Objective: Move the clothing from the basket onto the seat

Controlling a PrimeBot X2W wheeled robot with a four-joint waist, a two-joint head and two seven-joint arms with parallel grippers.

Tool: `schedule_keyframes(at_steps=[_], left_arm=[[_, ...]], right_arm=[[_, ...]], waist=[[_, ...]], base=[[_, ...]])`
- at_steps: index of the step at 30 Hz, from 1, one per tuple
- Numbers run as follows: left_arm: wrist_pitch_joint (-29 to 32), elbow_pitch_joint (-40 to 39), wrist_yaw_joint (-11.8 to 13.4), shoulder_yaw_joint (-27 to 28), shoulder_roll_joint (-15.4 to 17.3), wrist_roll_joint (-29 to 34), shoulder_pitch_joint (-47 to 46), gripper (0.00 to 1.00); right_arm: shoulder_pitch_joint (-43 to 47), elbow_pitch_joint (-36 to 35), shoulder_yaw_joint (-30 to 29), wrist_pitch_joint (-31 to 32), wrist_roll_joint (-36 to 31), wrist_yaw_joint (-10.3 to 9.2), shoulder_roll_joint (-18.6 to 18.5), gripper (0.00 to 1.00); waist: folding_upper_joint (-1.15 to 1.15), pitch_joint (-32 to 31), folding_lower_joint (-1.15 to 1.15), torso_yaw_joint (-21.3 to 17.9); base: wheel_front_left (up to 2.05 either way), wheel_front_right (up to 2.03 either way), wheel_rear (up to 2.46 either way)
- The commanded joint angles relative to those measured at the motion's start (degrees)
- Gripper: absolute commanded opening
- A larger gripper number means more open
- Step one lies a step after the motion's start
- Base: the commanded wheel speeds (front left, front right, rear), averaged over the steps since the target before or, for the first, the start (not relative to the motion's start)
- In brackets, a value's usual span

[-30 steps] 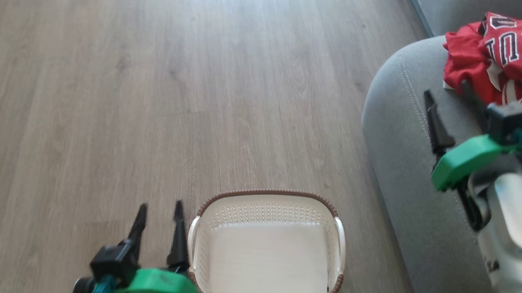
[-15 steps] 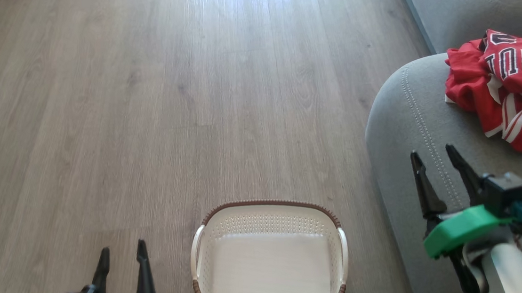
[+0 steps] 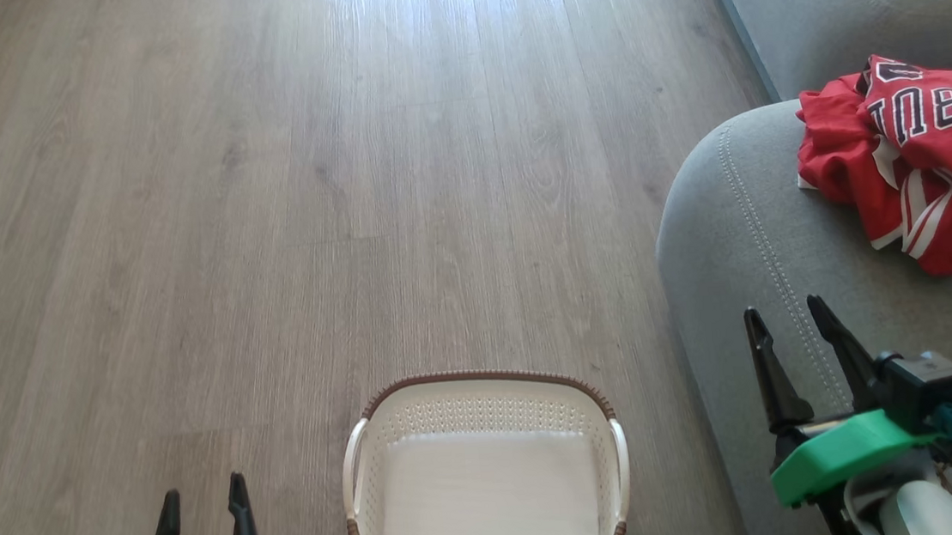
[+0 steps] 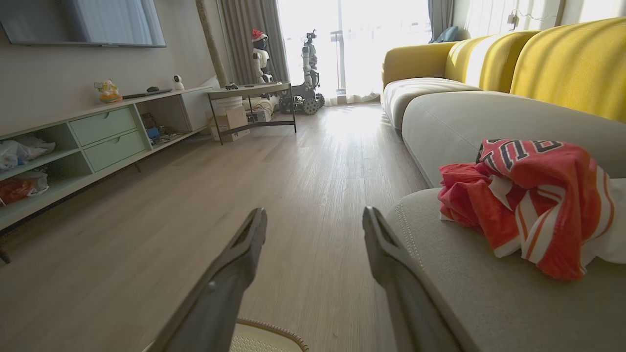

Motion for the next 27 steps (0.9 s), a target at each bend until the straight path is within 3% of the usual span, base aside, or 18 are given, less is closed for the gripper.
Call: schedule_keyframes(at_steps=[1,20,21,27], left_arm=[[-0.7,-1.6,-0.2,2.9,0.3,0.7,-1.5,1.0],[-0.7,0.3,-1.7,3.4,-0.7,3.0,-2.8,1.0],[0.0,1.6,-1.6,1.0,-1.1,2.4,0.2,0.0],[0.4,5.0,-1.6,0.7,-2.5,1.6,1.2,0.0]], right_arm=[[-1.2,-2.1,1.5,-0.5,0.6,-0.02,0.2,1.0],[-1.4,-1.2,1.7,-0.5,0.6,-0.02,0.2,1.0],[0.5,0.4,0.2,0.0,0.5,0.0,0.1,0.0],[1.7,4.6,0.2,0.4,1.4,0.0,0.1,0.0]], waist=[[0.0,0.0,0.0,0.1],[0.0,0.7,0.0,-0.2],[0.0,0.7,0.0,-0.2],[0.0,0.8,0.0,-0.2]], base=[[0.0,0.0,0.0],[0.0,0.0,0.0],[0.0,0.0,0.0],[0.0,0.0,0.0]])
